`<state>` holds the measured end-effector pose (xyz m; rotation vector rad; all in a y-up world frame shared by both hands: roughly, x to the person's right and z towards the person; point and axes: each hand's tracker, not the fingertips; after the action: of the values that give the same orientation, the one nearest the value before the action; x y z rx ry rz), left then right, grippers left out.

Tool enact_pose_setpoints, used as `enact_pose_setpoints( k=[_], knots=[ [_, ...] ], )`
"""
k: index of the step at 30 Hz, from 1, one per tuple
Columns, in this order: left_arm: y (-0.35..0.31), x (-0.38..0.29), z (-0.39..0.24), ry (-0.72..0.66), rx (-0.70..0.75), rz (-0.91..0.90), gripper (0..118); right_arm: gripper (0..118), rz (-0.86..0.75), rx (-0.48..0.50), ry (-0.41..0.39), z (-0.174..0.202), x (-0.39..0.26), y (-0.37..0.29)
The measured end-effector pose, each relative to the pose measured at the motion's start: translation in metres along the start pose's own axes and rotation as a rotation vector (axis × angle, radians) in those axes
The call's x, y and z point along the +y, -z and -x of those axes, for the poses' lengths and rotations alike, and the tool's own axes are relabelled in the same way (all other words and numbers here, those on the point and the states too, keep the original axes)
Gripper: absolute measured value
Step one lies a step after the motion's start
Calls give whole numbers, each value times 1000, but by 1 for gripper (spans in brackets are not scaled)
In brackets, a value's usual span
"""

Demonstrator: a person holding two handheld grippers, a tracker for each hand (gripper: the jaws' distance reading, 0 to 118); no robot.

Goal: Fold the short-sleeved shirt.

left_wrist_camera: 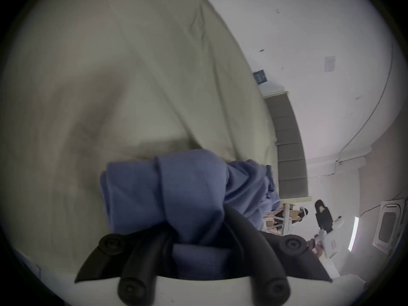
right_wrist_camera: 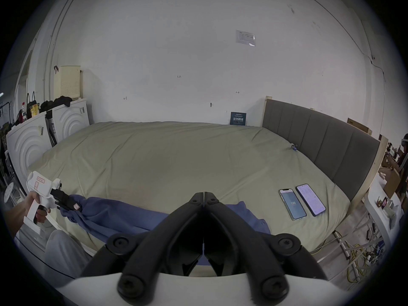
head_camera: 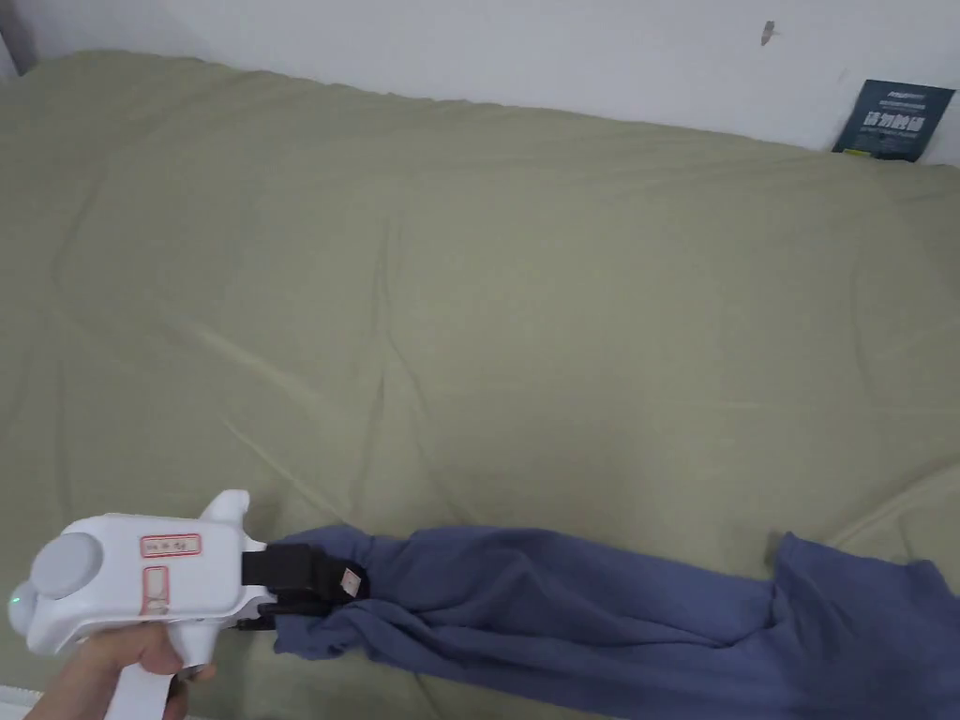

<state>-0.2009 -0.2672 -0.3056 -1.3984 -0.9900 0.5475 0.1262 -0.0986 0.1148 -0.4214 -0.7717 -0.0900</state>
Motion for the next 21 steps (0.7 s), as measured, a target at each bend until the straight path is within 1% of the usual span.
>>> enact_pose_setpoints(
  k=[2, 3, 5, 8, 12, 15, 17, 21],
  knots=[
    [-12, 0, -11, 67, 82, -28, 7, 0, -4, 5, 0, -2, 1, -1],
    [-19, 2, -13, 67, 117, -37, 6, 0, -5, 11, 3, -3, 2, 1],
    [-32, 5, -18, 35, 101, -79, 6, 0, -9, 16, 4, -4, 3, 3],
    [-52, 11, -26, 59, 140, -121, 6, 0, -12, 27, 20, -7, 5, 6],
    [-81, 16, -33, 97, 225, -159, 6, 0, -14, 44, 9, -10, 5, 7],
    [-99, 14, -41, 98, 275, -200, 6, 0, -22, 51, 7, -13, 6, 6],
    [-93, 6, -67, 145, 342, -181, 6, 0, -26, 57, 13, -16, 6, 6],
    [-74, -4, -118, 284, 457, -161, 6, 0, -27, 57, 22, -23, 4, 4]
  ],
)
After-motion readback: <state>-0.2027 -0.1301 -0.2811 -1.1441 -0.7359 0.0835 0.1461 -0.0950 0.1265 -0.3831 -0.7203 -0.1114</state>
